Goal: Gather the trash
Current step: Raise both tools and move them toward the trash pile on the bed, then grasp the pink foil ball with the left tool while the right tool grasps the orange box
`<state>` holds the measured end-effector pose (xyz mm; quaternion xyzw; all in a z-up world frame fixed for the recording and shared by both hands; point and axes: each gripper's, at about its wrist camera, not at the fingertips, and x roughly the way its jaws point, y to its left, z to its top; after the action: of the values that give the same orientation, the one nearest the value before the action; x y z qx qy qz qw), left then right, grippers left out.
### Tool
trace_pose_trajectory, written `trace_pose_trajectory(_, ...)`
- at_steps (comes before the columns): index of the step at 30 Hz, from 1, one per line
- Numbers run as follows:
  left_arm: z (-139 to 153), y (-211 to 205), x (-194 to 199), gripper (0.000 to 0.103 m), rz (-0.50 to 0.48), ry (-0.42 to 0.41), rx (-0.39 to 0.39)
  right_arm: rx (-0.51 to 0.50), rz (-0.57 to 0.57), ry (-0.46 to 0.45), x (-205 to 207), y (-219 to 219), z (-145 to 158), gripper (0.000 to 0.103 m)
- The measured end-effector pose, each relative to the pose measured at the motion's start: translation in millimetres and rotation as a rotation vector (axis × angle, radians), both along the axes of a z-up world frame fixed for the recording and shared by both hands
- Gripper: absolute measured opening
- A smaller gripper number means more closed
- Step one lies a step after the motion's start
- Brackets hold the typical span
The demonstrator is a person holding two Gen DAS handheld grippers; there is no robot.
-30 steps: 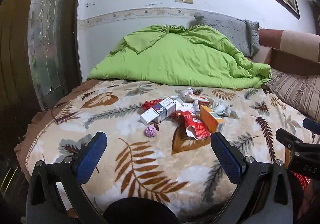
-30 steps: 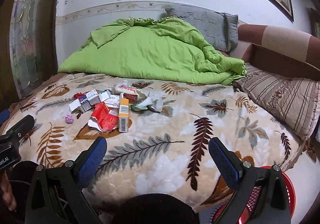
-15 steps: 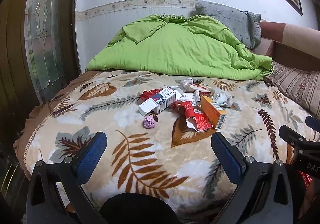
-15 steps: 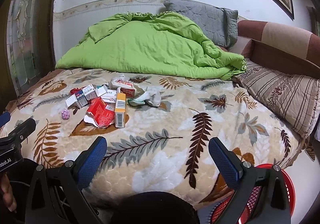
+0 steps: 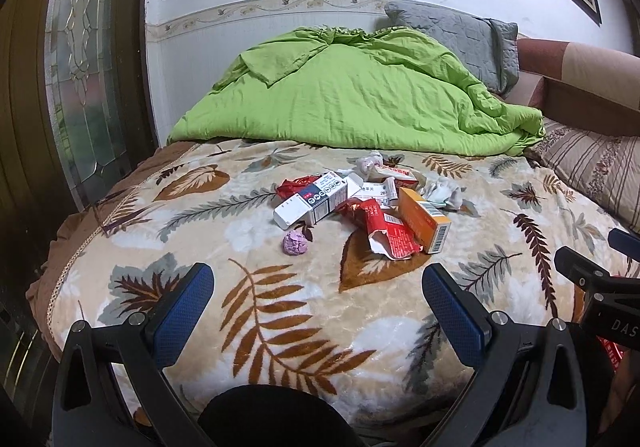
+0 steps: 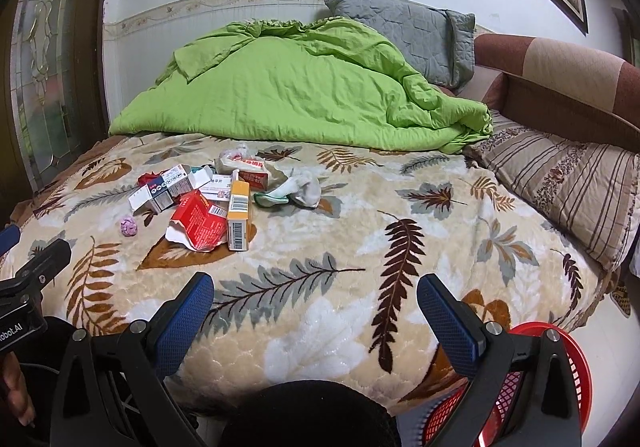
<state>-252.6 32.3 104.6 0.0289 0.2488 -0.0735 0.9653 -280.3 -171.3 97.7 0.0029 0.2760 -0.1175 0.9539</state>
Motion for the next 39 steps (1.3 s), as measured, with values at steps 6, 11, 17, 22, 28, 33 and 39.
trace_pose_trajectory(6, -0.3, -0.2, -0.3, 0.103, -0.002, 0.001, 0.001, 0.001, -0.001, 0.000, 0.0, 0.1, -0.1, 0.103)
trace_pose_trajectory(11, -0.4, -1.0, -0.5, 0.103, -0.002, 0.002, 0.001, 0.001, -0.001, 0.003, 0.6, -0.4, -0.8, 0.103)
trace_pose_trajectory(17, -2.7, -2.1, -1.0, 0.103, -0.001, 0.012, -0.003, 0.001, -0.001, 0.005, 0.7, -0.3, -1.3, 0.103)
trace_pose_trajectory(22, -6.8, 5.1, 12.9, 0.103, 0.008, 0.090, -0.038, 0.014, 0.017, 0.029, 3.7, -1.6, -5.6, 0.103)
trace_pose_trajectory(28, -12.6, 37.7, 60.4, 0.103, 0.063, 0.261, -0.182, 0.125, 0.089, 0.060, 23.1, -12.4, -2.2, 0.098)
trace_pose_trajectory(33, -20.2, 55.9, 109.5, 0.080, 0.074, 0.386, -0.289, 0.202, 0.163, 0.093, 54.5, -13.0, 0.7, 0.082)
trace_pose_trajectory(39, -44.2, 56.4, 158.1, 0.063, 0.097, 0.497, -0.325, 0.327, 0.186, 0.127, 106.0, -19.4, -1.0, 0.070)
